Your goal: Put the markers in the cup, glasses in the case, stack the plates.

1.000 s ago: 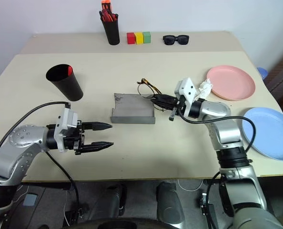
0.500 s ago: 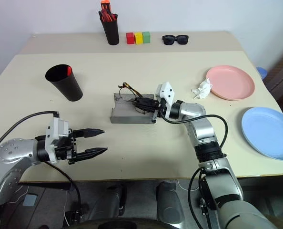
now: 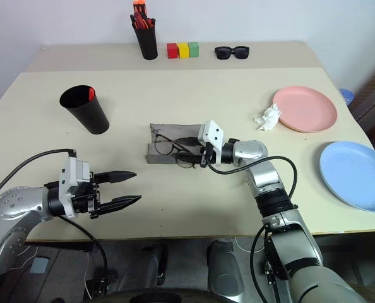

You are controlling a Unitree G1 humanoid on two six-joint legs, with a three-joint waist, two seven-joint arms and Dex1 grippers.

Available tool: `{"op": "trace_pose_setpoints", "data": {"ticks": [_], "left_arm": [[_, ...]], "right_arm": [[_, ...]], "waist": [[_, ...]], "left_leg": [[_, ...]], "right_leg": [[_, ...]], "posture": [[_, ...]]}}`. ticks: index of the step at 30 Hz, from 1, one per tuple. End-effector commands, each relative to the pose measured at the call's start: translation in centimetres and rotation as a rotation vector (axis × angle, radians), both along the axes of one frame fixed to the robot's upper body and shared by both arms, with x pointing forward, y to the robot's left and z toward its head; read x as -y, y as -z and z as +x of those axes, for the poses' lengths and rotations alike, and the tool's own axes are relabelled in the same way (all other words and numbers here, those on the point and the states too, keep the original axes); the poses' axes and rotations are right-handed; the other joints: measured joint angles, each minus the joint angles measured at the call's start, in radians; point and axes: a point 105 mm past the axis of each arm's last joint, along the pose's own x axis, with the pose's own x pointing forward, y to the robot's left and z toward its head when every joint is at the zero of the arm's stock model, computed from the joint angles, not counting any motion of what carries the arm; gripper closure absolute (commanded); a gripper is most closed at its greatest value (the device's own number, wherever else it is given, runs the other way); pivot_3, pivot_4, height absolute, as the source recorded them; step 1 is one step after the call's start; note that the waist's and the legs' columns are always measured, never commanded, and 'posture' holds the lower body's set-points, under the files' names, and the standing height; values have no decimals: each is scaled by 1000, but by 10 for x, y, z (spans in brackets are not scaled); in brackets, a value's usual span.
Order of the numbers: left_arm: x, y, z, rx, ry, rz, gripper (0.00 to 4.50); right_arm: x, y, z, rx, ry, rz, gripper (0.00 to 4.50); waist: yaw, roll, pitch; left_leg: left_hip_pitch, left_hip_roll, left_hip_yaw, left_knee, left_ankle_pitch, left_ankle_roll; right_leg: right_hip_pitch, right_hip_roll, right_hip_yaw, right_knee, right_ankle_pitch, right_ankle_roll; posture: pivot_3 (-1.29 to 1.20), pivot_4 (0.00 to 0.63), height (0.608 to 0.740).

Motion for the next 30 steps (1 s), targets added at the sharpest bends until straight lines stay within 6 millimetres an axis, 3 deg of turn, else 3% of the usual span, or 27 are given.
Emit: {"op": "trace_pose_setpoints", "data": {"ticks": [1,11,16,22,30], "left_arm": [[3,-9,-2,53,11,-9,1538],[4,-9,0,58,4,-12,1538],[6,-8,0,60,9,-14,1538],[7,-8,0,59,14,-18,1538],[9,-8,2,55,22,-22,1538]], "right_arm": [[2,-14,8,59,35,33,133],[6,-13,9,41,30,15,54],[10,-17,14,112,67,-8,54],[20,-36,28,210,163,43,54],[38,-47,13,221,177,72,54]], "waist": [[0,0,0],[0,0,0],[0,0,0],[0,0,0],[2,0,0]], "left_leg": [[0,0,0,0,0,0],[0,0,0,0,0,0],[0,0,0,0,0,0],[0,0,0,0,0,0],[0,0,0,0,0,0]], "right_leg": [[0,0,0,0,0,0],[0,0,0,0,0,0],[0,0,0,0,0,0],[0,0,0,0,0,0],[0,0,0,0,0,0]], "posture": [[0,150,740],[0,150,740],[0,150,740],[0,150,740],[0,150,740]]}}
